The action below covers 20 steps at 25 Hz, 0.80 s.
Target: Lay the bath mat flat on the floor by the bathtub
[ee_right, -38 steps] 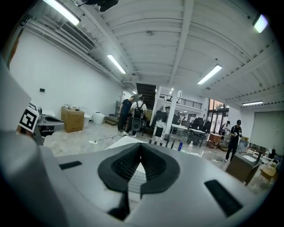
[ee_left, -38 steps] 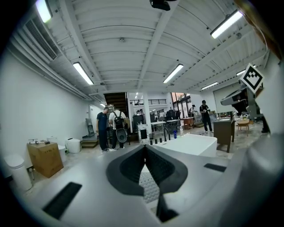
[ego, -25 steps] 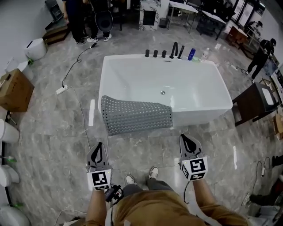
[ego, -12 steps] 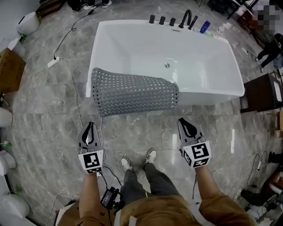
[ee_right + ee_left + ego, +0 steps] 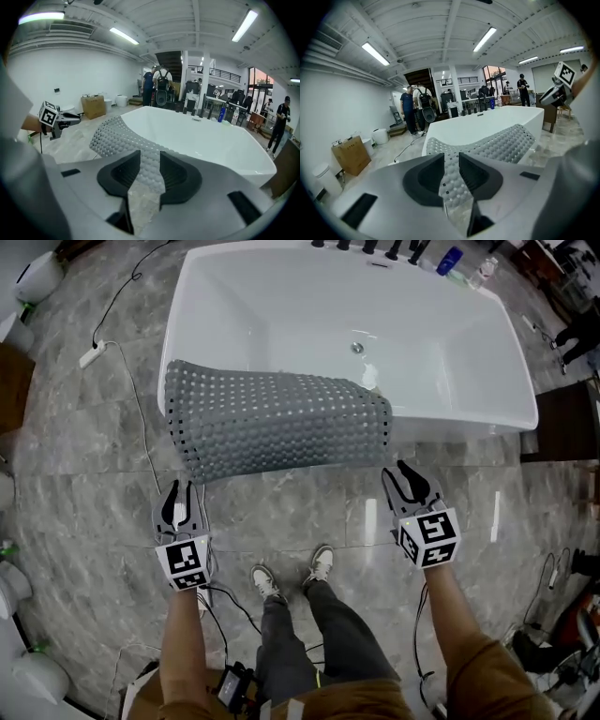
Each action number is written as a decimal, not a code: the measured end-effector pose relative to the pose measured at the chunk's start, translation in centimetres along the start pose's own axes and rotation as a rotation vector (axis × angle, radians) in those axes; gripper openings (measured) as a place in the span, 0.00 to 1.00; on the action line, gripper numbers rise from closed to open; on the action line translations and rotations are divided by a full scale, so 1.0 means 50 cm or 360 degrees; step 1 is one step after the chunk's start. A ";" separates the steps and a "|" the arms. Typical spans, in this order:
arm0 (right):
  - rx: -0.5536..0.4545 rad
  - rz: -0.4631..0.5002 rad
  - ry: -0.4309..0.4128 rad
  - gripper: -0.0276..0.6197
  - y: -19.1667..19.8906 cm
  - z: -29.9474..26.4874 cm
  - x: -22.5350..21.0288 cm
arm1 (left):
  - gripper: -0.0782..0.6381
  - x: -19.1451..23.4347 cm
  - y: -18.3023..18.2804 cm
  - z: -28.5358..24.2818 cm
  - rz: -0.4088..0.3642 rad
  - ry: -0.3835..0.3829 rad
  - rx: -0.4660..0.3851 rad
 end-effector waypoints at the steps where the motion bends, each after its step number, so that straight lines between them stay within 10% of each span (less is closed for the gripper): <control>1: 0.0021 -0.0013 -0.0001 0.23 0.013 -0.020 -0.008 | 0.23 0.002 0.013 -0.017 0.0000 0.0000 0.0024; 20: 0.0241 -0.0144 0.0114 0.51 0.148 -0.258 -0.124 | 0.51 0.016 0.177 -0.235 0.0022 0.0045 0.0356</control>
Point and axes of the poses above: the fingertips, and each gripper's own axes: z backward along the fingers, x to its left, y out of its underside, the point moved 6 cm from there along z, backward along the fingers, and after that the axes turned 4 degrees about x, right-handed, at the moved point
